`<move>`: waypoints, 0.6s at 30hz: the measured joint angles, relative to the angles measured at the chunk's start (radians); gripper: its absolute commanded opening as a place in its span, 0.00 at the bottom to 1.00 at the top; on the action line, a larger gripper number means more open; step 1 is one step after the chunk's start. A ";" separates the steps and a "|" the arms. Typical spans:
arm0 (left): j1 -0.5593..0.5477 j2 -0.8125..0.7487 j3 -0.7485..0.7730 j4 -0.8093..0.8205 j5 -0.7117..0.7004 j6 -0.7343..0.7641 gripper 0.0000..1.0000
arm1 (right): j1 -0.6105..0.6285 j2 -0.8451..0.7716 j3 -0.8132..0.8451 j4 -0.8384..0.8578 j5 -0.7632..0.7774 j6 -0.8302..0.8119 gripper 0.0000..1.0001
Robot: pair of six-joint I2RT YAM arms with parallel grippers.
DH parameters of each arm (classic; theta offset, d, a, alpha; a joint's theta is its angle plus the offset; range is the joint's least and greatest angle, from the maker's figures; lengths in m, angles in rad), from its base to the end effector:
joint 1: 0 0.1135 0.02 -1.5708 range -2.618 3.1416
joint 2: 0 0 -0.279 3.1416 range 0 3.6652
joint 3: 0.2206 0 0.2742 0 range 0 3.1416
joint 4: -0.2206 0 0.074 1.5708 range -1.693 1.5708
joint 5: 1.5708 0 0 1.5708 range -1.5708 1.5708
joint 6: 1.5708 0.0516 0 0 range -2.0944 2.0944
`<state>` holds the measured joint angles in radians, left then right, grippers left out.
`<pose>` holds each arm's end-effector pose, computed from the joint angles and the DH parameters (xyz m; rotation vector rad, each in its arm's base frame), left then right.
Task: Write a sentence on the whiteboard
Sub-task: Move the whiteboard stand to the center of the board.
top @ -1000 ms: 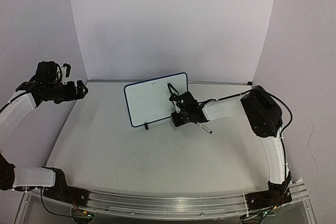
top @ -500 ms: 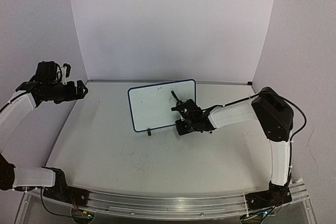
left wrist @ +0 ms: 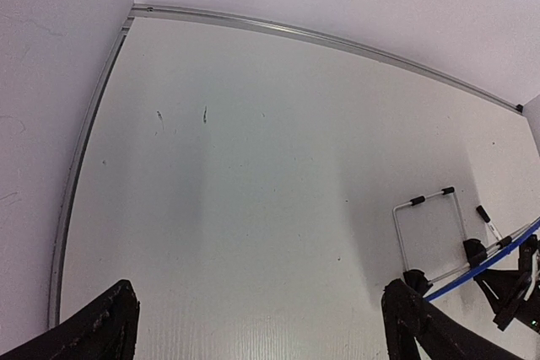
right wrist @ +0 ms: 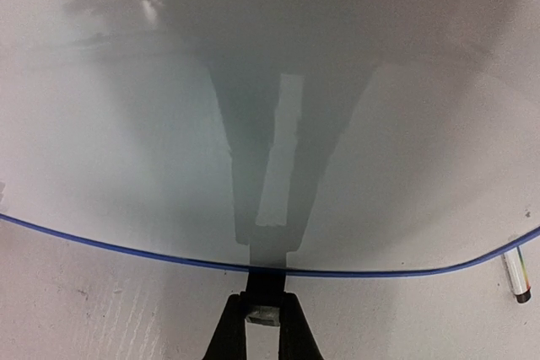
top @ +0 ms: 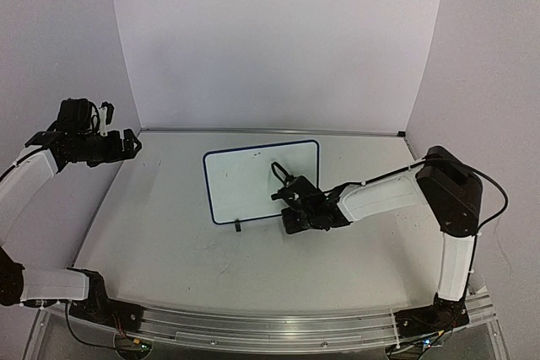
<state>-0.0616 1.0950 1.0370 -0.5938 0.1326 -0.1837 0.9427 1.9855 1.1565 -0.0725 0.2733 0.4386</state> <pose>0.2614 -0.0230 0.3300 -0.0629 2.2297 -0.2819 0.2664 0.3431 0.1151 -0.4963 2.3960 0.2823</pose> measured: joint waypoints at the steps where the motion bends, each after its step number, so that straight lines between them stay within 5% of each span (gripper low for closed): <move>1: 0.000 0.000 0.000 0.000 0.000 0.000 1.00 | 0.003 -0.002 -0.001 -0.003 0.000 0.006 0.21; 7: 0.000 0.000 -0.005 0.000 0.000 0.000 1.00 | 0.031 -0.037 -0.001 -0.040 -0.036 0.025 0.61; 18: 0.000 0.005 -0.017 0.000 0.004 -0.001 0.99 | 0.101 -0.503 -0.087 -0.239 -0.053 0.021 0.65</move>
<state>-0.0616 1.1000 1.0199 -0.5938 0.1368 -0.1848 1.0437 1.4822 1.0699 -0.3112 0.2199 0.4592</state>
